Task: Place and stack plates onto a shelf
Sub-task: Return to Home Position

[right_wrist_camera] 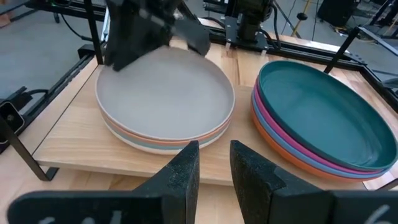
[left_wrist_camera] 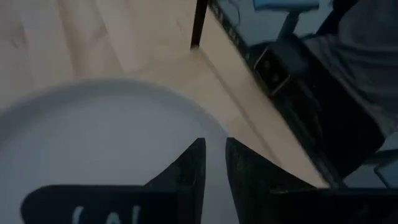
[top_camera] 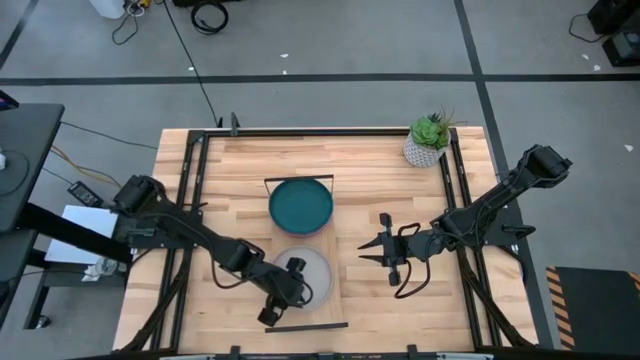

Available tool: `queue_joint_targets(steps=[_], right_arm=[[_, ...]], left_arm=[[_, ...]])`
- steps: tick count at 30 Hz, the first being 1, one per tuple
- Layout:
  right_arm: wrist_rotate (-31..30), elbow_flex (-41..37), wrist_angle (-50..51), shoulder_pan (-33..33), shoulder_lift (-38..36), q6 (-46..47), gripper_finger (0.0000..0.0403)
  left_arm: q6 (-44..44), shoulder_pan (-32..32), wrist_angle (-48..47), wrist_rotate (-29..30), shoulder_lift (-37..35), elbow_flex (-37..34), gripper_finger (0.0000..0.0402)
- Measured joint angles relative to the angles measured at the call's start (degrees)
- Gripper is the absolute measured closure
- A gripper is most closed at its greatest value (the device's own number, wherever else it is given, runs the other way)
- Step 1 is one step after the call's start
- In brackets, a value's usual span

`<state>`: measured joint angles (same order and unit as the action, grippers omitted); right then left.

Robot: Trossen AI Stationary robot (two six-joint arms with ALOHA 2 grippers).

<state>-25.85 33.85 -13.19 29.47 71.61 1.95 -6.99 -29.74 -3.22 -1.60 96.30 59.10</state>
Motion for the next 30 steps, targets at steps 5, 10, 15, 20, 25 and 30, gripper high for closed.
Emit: queue_joint_targets(steps=[5,10,15,20,25,30], right_arm=[[0.0,0.0,0.6,0.4,-0.4,0.3,0.0307],[0.0,0.0,2.0,0.5,-3.4,1.0,0.0320],[0.0,-2.5,3.1,-0.2,-7.7,1.1,0.0340],[0.0,-9.6,-2.3,-1.7,-15.2,1.5,0.0353],[0.2,-16.7,-4.4,-3.9,-24.6,2.0,0.0359],[0.2,-20.8,-3.2,-5.8,-33.6,2.1,0.0360]], left_arm=[[2.1,0.4,-3.4,1.0,-4.6,-0.4,0.0334],[3.2,1.0,2.0,5.8,-12.9,-7.5,0.0341],[3.2,1.9,11.5,8.8,-20.2,-18.0,0.0356],[3.2,1.8,19.5,13.5,-26.2,-27.1,0.0368],[3.3,1.9,21.7,17.8,-32.5,-32.2,0.0374],[5.2,1.9,22.3,21.1,-38.9,-35.5,0.0375]])
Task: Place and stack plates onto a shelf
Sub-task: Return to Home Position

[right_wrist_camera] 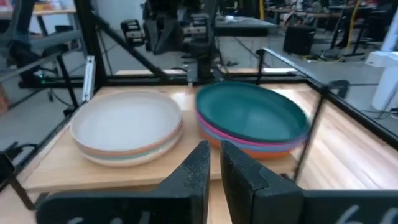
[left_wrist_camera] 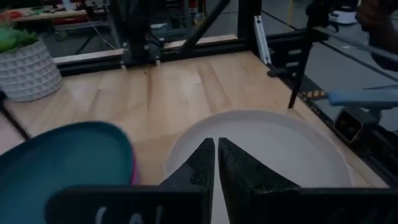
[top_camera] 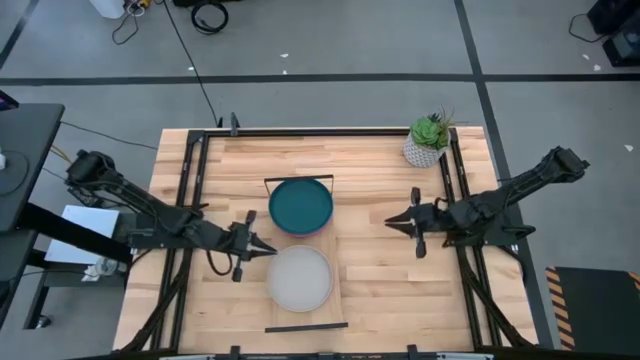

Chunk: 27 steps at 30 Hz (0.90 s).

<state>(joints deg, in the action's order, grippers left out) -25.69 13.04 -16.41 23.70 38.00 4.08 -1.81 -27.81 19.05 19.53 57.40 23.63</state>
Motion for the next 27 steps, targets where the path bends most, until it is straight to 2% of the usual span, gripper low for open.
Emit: queue_joint_targets(steps=[12,17,22,27], right_arm=[[-0.1,-2.9,14.1,-2.8,-19.5,0.4,0.0360],[-3.1,-2.8,20.6,-3.9,-28.5,-3.4,0.0360],[-3.0,-2.7,26.8,-5.3,-37.2,-5.2,0.0360],[-6.6,-2.4,31.4,-6.5,-37.9,-4.3,0.0360]], left_arm=[[0.0,0.1,2.1,5.6,-13.2,-11.8,0.0375],[-0.5,0.0,2.4,6.2,-20.2,-16.8,0.0375],[0.9,0.0,2.1,8.0,-26.2,-22.3,0.0375],[2.7,0.0,-1.2,9.0,-30.1,-23.1,0.0375]])
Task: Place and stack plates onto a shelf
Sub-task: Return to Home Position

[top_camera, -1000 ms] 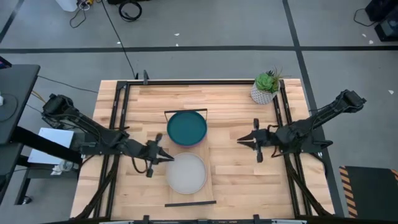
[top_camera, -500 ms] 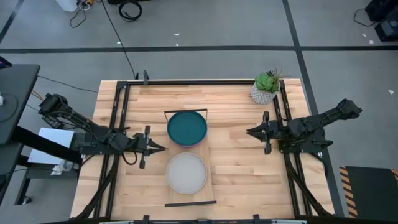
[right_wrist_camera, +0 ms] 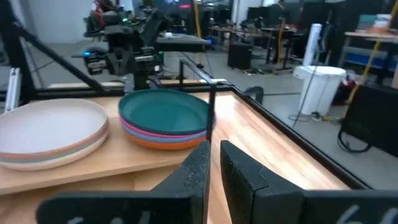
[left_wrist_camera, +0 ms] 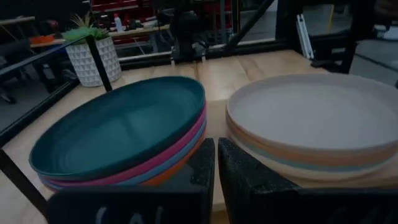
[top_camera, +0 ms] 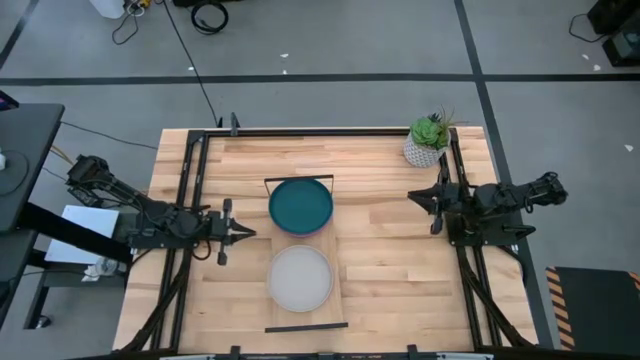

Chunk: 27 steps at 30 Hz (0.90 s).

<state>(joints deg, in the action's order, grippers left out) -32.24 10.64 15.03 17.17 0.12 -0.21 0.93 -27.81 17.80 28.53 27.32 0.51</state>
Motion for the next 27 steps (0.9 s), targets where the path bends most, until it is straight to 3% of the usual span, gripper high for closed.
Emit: queue_joint_targets(steps=[4,7,17,27], right_arm=[[-0.5,-0.3,-0.7,-1.2,-0.1,2.6,0.0360],[-1.4,-2.3,-7.4,-2.1,-0.1,3.9,0.0360],[3.7,-10.3,-21.5,-2.9,0.0,6.7,0.0360],[3.9,-10.3,-23.1,-3.0,0.3,13.2,0.0360]], left_arm=[[1.7,0.0,-0.3,0.1,-0.8,0.0,0.0375],[1.8,0.0,-0.5,0.6,-0.8,0.0,0.0375],[1.3,0.0,2.4,0.6,-0.7,0.0,0.0375],[-6.6,0.0,2.4,0.6,-0.7,-0.1,0.0375]])
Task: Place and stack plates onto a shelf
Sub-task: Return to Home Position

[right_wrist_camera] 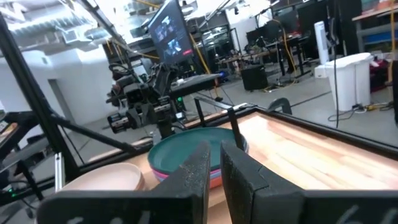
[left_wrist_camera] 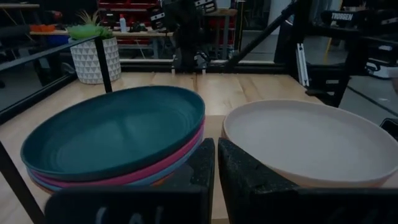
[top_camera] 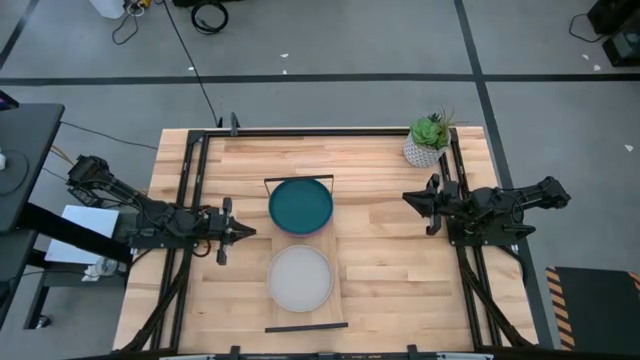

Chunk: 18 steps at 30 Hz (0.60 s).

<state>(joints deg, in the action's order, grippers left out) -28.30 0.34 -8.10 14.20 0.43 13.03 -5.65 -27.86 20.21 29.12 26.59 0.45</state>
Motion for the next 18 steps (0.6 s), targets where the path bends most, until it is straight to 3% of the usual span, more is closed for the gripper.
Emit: queue_joint_targets(steps=[18], right_arm=[[0.5,0.0,0.0,0.0,0.0,-0.1,0.0360]], left_arm=[[0.8,0.0,0.0,0.0,0.0,0.0,0.0374]])
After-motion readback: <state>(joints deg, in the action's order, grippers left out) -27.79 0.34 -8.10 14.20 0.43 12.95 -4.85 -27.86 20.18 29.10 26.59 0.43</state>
